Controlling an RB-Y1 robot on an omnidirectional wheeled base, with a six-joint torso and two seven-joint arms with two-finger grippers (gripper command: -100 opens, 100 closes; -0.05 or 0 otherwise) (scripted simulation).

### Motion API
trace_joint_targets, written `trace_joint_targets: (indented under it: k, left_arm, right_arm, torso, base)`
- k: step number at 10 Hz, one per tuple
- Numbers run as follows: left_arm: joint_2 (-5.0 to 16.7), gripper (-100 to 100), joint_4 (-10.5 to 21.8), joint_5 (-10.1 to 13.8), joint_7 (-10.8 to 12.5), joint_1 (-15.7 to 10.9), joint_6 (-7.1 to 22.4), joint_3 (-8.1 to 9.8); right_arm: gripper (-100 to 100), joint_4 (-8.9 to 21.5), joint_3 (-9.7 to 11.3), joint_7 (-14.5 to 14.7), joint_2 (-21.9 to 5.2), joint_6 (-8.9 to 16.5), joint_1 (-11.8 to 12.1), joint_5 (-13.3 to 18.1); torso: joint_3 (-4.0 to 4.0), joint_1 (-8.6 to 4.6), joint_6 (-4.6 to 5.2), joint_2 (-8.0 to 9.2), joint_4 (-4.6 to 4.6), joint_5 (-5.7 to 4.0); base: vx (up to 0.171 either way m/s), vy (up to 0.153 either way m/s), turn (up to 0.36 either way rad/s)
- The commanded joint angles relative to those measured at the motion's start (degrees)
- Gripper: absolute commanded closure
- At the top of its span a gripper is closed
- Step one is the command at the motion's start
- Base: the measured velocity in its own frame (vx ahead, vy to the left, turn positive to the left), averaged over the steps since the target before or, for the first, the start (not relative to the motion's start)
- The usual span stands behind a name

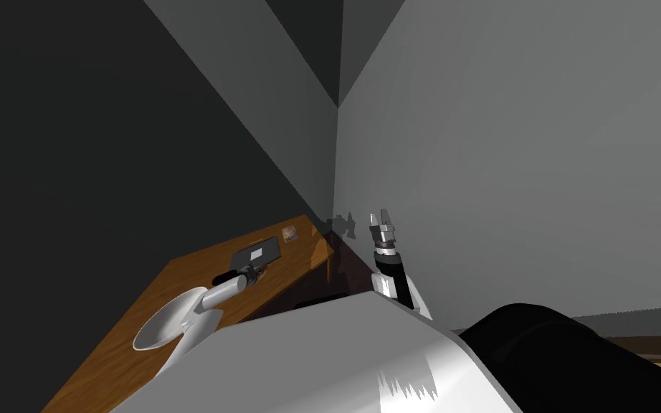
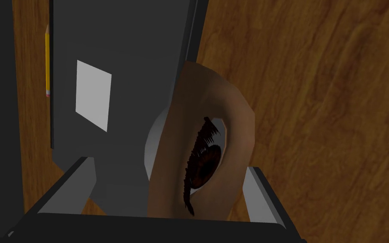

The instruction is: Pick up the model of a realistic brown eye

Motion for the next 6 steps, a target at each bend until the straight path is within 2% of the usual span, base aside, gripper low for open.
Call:
trace_joint_targets:
  k: [1, 4, 5, 6]
  left_arm:
    - [-0.5, -100, 0.2, 1.2, -2.9, -0.2, 0.9, 2.00]
    - [-0.5, -100, 0.2, 1.2, -7.5, -0.2, 0.9, 2.00]
    - [-1.8, -100, 0.7, 3.9, -9.3, -0.7, 2.6, 4.85]
    - [-1.8, -100, 0.7, 3.9, -10.9, -0.7, 2.6, 5.49]
  right_arm:
    - [0, 0.0, 0.0, 0.0, 0.0, 0.0, 0.0, 0.0]
    - [0, 0.0, 0.0, 0.0, 0.0, 0.0, 0.0, 0.0]
    - [0, 0.0, 0.0, 0.0, 0.0, 0.0, 0.0, 0.0]
    - [0, 0.0, 0.0, 0.0, 0.0, 0.0, 0.0, 0.0]
  torso:
    - [0.00, 0.00, 0.00, 0.00, 0.00, 0.00]
    - [0.06, 0.13, 0.08, 0.13, 0.02, 0.02]
    - [0.12, 0.19, 0.07, 0.22, 0.04, 0.04]
    - [0.01, 0.07, 0.00, 0.01, 0.01, 0.02]
  base:
    - [0.098, -0.053, 0.196]
    - [0.027, -0.008, -0.015]
    - [0.083, -0.032, 0.324]
    - [0.111, -0.066, 0.177]
